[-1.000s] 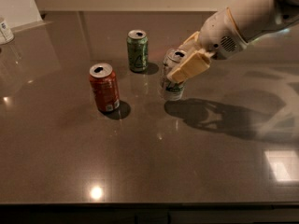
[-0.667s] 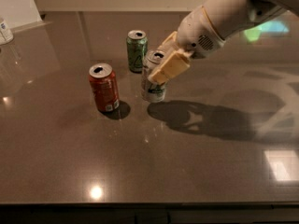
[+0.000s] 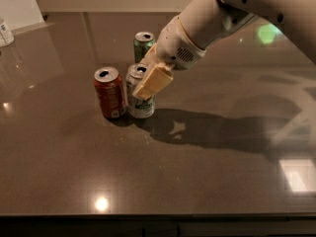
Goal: Move 7up can near coke can
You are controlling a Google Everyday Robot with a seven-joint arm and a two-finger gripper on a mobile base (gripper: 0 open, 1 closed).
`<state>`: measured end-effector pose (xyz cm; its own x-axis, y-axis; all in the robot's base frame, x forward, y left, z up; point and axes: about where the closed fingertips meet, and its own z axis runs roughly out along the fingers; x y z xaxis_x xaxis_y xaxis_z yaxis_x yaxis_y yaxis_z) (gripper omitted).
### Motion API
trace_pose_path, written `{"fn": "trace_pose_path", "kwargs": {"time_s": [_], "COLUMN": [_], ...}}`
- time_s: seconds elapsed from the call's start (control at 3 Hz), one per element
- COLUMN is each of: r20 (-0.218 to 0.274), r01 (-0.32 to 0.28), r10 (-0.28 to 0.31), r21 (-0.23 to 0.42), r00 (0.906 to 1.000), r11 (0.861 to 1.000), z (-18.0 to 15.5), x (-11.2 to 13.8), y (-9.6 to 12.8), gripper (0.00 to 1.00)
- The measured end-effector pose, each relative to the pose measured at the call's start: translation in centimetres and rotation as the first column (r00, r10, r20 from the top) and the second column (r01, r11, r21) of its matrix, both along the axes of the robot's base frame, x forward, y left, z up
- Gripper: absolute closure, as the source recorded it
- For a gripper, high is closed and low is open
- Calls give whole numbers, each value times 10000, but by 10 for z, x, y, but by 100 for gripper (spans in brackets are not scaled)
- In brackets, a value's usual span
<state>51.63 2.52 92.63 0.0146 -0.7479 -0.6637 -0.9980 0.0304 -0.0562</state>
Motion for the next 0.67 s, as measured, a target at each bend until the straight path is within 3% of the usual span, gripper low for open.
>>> {"fn": "trace_pose_path", "kwargs": {"time_s": [0.67], "r20": [355], "r01": [-11], "r10": [23], "r21": [-345], "r00": [9994], "r11": [9994], "z": [-19], "x": [5], "y": [15], "gripper": [59]}}
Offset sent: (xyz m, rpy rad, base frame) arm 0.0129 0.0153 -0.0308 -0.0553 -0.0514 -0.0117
